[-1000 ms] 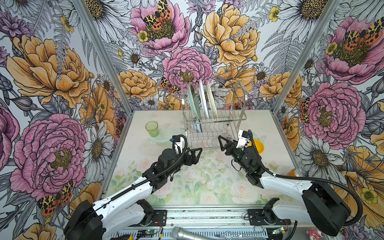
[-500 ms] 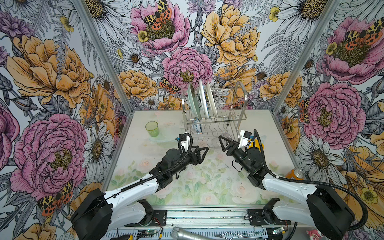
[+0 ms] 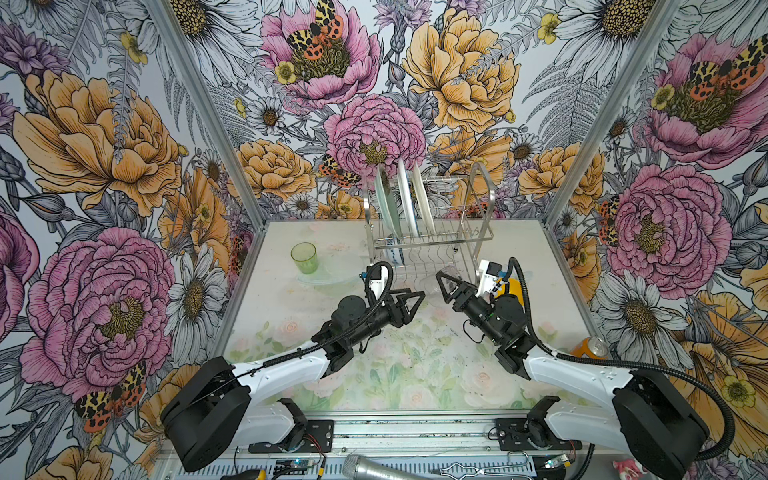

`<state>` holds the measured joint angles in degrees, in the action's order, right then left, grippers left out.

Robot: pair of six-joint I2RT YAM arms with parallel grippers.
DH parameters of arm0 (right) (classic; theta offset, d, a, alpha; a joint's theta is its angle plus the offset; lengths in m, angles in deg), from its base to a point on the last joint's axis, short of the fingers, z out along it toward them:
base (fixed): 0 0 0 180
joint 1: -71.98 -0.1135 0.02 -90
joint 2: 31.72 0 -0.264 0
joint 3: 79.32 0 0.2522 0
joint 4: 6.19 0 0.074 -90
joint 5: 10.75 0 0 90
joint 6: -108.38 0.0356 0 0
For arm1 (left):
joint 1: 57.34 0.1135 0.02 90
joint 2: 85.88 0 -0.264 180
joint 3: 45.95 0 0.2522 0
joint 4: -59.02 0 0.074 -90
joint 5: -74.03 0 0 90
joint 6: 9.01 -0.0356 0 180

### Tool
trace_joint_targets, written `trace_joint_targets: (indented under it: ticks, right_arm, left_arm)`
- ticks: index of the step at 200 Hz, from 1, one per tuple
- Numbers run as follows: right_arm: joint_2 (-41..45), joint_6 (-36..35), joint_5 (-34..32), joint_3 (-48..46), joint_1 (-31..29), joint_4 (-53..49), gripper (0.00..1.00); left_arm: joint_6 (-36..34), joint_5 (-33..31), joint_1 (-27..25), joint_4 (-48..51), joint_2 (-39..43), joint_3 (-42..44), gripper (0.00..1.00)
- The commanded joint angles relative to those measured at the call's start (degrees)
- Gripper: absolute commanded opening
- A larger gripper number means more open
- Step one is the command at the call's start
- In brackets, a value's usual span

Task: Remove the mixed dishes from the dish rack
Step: 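Bring the left gripper to the clear glass held by the right gripper, then close the left gripper on the clear glass while the right gripper opens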

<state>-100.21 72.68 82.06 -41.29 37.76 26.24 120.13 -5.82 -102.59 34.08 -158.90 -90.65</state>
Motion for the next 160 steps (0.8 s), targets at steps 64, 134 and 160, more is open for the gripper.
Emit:
trace_joint_targets:
  ticks: [64, 134, 160]
  right_arm:
    - [-1.40, 2.64, 2.27, 3.41, -0.32, 5.09, 0.54]
    - [-3.46, 4.09, 3.95, 4.26, -0.33, 6.73, 0.55]
    - [-3.89, 5.00, 4.18, 4.21, -0.39, 7.31, 0.54]
  left_arm:
    - [4.53, 4.81, -0.35, -14.29, -6.39, -2.61, 0.54]
    - [7.13, 6.06, -0.35, -19.65, -9.33, -3.09, 0.50]
    - [7.03, 5.94, -0.28, -19.68, -9.30, -3.16, 0.48]
